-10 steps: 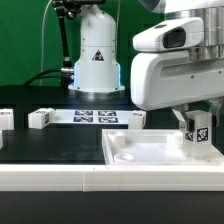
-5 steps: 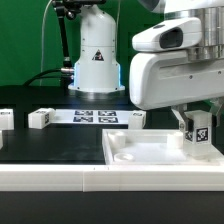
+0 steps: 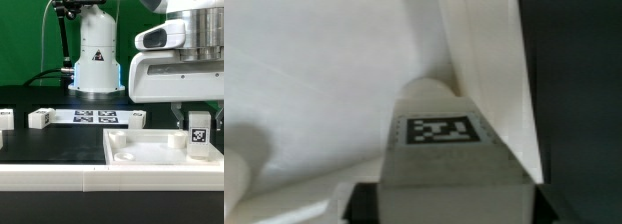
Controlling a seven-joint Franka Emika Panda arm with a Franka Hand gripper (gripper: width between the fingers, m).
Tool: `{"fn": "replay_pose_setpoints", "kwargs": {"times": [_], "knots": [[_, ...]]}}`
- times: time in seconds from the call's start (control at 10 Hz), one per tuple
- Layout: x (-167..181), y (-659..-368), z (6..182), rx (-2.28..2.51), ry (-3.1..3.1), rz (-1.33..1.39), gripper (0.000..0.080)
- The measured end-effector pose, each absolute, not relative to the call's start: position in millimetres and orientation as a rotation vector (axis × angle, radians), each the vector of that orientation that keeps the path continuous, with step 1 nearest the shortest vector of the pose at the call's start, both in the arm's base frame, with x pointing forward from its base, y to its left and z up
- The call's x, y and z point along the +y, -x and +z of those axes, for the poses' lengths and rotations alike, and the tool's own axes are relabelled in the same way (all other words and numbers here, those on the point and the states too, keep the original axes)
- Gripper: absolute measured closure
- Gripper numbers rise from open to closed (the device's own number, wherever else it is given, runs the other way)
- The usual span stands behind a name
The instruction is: Assemble one leg
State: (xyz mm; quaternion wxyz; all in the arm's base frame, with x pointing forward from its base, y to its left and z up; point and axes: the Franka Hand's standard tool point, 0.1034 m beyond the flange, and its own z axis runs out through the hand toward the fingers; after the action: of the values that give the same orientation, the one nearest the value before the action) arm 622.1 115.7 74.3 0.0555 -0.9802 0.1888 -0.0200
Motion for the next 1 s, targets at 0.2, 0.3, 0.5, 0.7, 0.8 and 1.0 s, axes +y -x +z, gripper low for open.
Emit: {"fn": "replay_pose_setpoints", "kwargs": {"times": [0.2, 0.3, 0.5, 0.7, 0.8, 1.0], "knots": [[116.1, -622.1, 73.9, 0.81, 2.93, -0.055, 0.0507], [115.2, -622.2, 73.5, 0.992, 2.87, -0.044, 0.0507], [113.2, -622.7, 72.9, 1.198, 2.781, -0.019, 0.0506], [112.5, -622.5, 72.8, 1.403, 2.685, 0.005, 0.0506], [112.2, -622.7, 72.8, 1.415, 2.675, 0.01, 0.0506], [114.3, -622.4, 72.8, 1.512, 2.613, 0.025, 0.0506]]}}
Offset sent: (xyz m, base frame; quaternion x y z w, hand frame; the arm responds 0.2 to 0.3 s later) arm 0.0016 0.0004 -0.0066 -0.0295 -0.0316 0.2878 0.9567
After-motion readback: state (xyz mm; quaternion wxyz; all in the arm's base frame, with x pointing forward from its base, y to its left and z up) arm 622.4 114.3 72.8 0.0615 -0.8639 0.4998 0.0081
